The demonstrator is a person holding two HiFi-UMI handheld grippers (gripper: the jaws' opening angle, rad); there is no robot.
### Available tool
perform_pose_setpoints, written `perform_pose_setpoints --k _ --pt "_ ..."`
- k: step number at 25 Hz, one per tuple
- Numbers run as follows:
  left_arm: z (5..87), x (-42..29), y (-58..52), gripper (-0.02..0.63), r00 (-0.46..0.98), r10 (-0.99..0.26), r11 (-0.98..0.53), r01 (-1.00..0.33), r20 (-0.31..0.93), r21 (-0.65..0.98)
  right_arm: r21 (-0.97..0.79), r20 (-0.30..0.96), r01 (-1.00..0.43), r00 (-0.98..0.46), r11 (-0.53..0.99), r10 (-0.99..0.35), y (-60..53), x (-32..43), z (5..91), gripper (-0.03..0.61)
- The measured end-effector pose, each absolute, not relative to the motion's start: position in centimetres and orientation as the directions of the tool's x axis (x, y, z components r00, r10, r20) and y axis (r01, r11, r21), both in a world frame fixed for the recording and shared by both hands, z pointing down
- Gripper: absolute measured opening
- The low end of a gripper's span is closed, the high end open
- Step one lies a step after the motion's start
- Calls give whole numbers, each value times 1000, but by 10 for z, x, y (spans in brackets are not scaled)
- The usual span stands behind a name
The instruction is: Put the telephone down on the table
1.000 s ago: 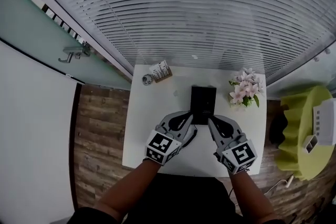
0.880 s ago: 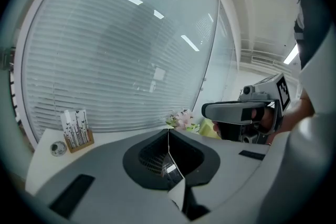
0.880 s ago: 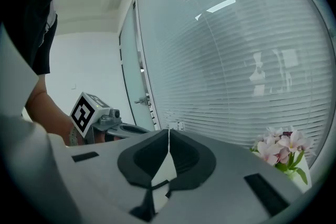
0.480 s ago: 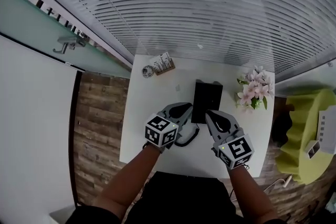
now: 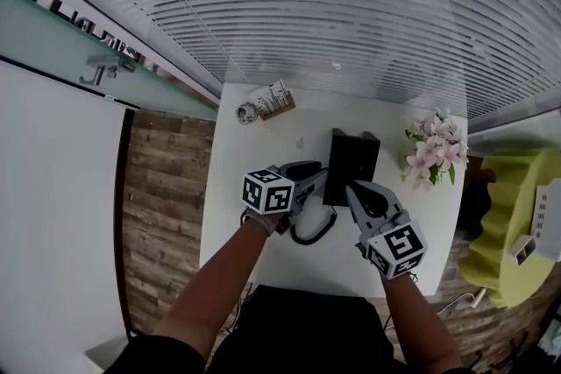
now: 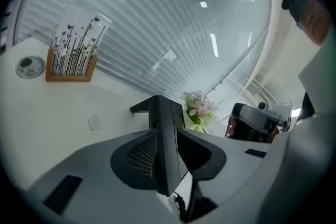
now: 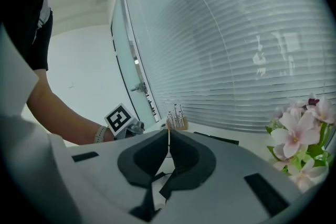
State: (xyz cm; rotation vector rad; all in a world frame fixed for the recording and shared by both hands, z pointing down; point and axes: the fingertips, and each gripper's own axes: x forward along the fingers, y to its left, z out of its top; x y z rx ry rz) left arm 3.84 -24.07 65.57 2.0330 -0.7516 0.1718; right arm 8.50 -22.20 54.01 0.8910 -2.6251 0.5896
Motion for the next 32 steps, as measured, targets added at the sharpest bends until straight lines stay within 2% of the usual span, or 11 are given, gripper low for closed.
perform_pose_setpoints --k 7,18,19,21,27,32 --pt "679 48 -246 158 860 -360 -306 -474 361 826 -298 414 -639 -756 709 -507 -227 85 543 25" --pt "689 71 -245 160 923 -249 -292 -361 294 885 -312 437 -664 -736 680 -518 -228 97 556 25" --pt "689 71 -245 158 924 -243 -297 -362 296 884 -313 439 -667 -733 676 -520 -228 99 557 25" --pt "683 71 -248 104 920 -246 -329 -375 305 866 -314 442 -674 -727 669 -525 -228 102 557 25" --pt "674 71 -249 83 916 -242 -358 -392 321 848 -311 442 -681 -721 663 -533 -228 107 555 25" --pt "675 70 -242 80 922 -240 -313 -369 303 875 -306 444 -681 -720 665 -534 -225 108 552 25"
